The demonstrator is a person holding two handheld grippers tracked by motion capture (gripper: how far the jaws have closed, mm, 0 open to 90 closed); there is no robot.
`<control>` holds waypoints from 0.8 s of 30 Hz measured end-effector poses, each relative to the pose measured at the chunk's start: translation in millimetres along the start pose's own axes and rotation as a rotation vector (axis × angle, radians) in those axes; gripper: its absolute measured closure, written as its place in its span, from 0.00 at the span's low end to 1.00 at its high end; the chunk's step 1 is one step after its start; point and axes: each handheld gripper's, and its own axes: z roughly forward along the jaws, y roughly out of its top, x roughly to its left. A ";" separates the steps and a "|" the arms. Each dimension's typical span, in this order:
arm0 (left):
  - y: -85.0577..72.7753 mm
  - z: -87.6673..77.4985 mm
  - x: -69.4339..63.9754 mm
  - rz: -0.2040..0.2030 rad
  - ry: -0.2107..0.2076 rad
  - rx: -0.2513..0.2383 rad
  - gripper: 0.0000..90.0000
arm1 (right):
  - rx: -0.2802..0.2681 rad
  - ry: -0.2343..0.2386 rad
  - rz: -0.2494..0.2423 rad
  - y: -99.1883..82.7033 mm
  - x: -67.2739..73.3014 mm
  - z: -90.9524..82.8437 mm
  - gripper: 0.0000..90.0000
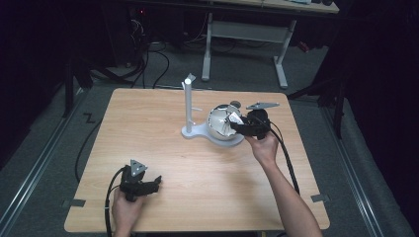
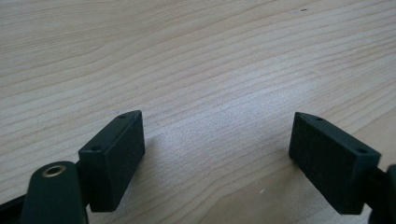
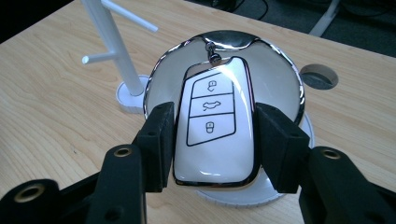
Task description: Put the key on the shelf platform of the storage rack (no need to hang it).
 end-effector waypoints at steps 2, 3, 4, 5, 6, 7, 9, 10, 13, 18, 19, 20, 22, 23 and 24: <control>0.0 0.0 -0.1 -0.001 0.002 -0.002 0.21 | 0.003 0.006 -0.006 -0.8 0.9 3.7 0.56; 0.0 0.0 -0.1 -0.002 0.002 -0.002 0.21 | 0.007 0.011 -0.003 -1.1 1.5 5.3 0.56; 0.0 0.0 -0.1 -0.002 0.002 -0.002 0.21 | 0.009 0.013 -0.004 -1.1 1.8 6.6 0.56; 0.0 0.0 -0.1 -0.002 0.003 -0.002 0.21 | 0.011 0.027 -0.002 -1.2 2.3 10.7 0.56; -0.2 0.0 -0.4 -0.006 0.005 -0.001 0.21 | 0.012 0.033 0.005 -1.2 2.9 12.0 0.56; -0.2 0.0 -0.4 -0.005 0.004 -0.001 0.21 | 0.015 0.036 0.005 -1.1 3.7 14.4 0.56; -0.1 -0.1 -0.2 -0.003 0.004 -0.001 0.21 | 0.017 0.037 0.004 -1.0 4.2 15.8 0.56; -0.2 0.0 -0.3 -0.004 0.004 -0.001 0.21 | 0.019 0.040 0.007 -0.9 5.0 17.4 0.56; -0.1 0.0 -0.3 -0.004 0.004 -0.001 0.21 | 0.023 0.047 0.022 -0.2 6.6 23.7 0.56; -0.2 -0.1 -0.4 -0.005 0.005 -0.001 0.21 | 0.024 0.057 0.019 1.4 8.3 29.4 0.56; -0.2 0.0 -0.3 -0.003 0.002 0.000 0.21 | 0.025 0.056 0.018 1.7 8.8 30.1 0.56; -0.2 0.0 -0.4 -0.005 0.005 -0.001 0.21 | 0.026 0.057 0.023 2.0 9.5 31.1 0.56; -0.2 0.0 -0.4 -0.005 0.004 -0.001 0.21 | 0.031 0.060 0.025 3.5 10.1 34.7 0.56; -0.1 0.0 -0.2 -0.001 0.004 -0.001 0.21 | 0.033 0.059 0.023 4.2 10.8 36.0 0.56; -0.3 0.0 -0.3 -0.003 0.003 0.000 0.21 | 0.036 0.056 0.020 5.0 11.6 37.3 0.56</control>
